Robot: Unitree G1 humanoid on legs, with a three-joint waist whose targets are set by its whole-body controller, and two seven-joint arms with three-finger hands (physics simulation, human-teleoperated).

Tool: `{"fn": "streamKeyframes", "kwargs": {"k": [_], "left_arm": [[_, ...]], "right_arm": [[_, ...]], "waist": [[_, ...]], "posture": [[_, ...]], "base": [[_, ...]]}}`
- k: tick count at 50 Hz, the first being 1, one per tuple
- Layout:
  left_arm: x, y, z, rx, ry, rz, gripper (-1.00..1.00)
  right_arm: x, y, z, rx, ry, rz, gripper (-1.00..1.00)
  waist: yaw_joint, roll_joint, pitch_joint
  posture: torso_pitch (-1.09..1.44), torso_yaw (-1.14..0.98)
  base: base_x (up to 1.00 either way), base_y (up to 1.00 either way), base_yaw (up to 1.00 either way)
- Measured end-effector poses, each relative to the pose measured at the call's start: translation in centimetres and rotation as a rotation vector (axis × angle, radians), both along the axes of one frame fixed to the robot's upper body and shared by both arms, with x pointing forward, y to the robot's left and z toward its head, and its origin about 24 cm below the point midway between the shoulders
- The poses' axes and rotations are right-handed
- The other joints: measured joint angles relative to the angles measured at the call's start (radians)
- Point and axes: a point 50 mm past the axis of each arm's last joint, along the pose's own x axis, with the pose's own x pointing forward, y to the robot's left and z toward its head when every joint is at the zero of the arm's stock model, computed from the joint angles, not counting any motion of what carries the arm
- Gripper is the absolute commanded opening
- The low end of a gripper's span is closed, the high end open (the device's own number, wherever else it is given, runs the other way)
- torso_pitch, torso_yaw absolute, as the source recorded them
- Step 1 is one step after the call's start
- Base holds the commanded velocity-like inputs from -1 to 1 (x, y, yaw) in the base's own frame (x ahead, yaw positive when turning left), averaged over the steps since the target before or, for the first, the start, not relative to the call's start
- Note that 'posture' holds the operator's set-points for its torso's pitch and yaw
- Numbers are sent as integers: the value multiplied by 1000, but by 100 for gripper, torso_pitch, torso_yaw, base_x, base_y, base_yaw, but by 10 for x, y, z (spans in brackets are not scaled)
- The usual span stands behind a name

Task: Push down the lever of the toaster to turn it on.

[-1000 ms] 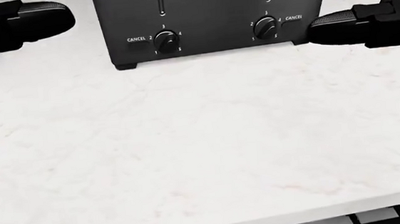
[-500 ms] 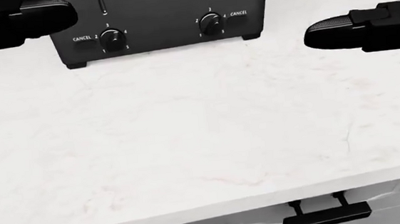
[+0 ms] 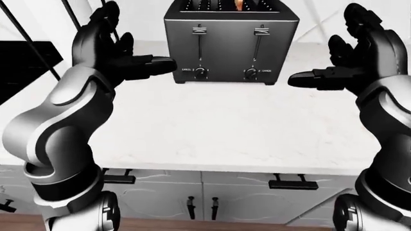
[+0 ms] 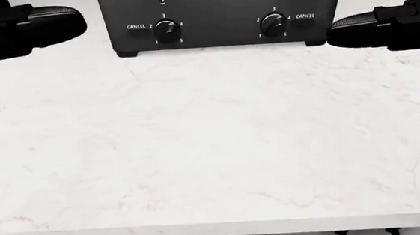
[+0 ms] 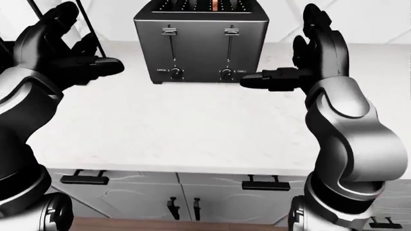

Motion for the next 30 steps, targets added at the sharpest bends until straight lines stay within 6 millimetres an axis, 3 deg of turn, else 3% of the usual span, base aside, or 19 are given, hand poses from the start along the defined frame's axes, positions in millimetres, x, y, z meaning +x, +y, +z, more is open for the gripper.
{"fn": "streamKeyframes", "kwargs": {"k": [12,30], "left_arm": [[2,1,-3,-6,10,11,100],[1,2,0,-12,8,14,100]], "right_arm": [[1,2,-1,-2,-6,14,100],[1,2,-1,0,-6,8,100]], "waist": [[2,-8,-7],[5,-2,-66]], "posture": [[-2,0],[-12,0]], "base": [[0,0,0],[0,0,0]]}}
